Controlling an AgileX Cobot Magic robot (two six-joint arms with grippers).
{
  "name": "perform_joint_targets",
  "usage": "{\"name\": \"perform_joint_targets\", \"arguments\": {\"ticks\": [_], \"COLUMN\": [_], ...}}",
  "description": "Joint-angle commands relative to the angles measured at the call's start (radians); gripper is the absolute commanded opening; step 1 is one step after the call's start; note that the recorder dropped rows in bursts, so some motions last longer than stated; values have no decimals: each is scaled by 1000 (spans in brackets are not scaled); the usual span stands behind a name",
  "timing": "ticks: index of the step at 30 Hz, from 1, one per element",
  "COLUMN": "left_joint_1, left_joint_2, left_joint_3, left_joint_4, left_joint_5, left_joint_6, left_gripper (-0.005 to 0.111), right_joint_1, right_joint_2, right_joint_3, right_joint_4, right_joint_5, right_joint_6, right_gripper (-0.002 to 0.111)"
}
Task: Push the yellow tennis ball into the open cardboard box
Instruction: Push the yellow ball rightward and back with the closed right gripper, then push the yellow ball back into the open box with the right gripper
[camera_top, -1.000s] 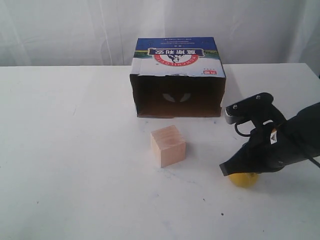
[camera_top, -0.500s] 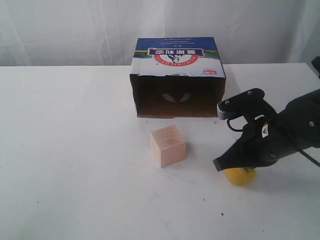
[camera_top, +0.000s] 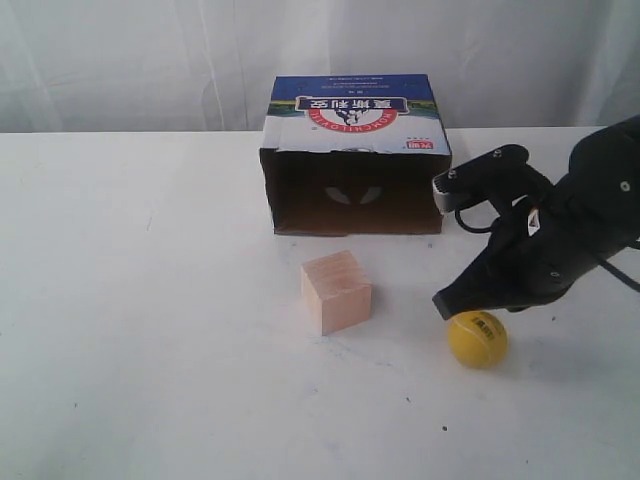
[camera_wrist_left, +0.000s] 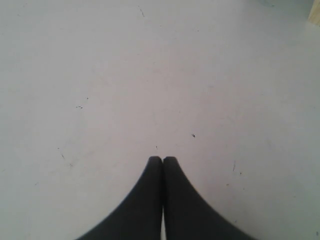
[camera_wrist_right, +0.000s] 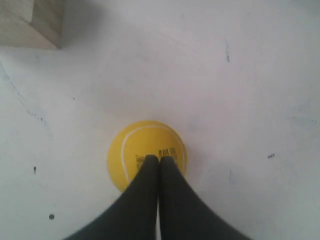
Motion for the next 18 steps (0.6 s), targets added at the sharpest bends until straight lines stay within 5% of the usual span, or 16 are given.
{"name": "perform_joint_targets", "arguments": {"ticks": [1,12,18], "left_joint_1": [-5,-5,-5], "left_joint_2": [-5,-5,-5], "left_joint_3": [4,4,4], "left_joint_4": [0,0,0], "left_joint_5": [17,17,17], "left_joint_6": [2,2,2], "left_gripper": [0,0,0], "right_joint_1": [0,0,0], "right_joint_2": [-18,109,95], "right_joint_3": [17,44,-100], "right_joint_4": [-9,-9,-25], "right_joint_5": [54,-80,-32], "right_joint_6": [-16,-25,-84], "right_gripper": [0,0,0]}}
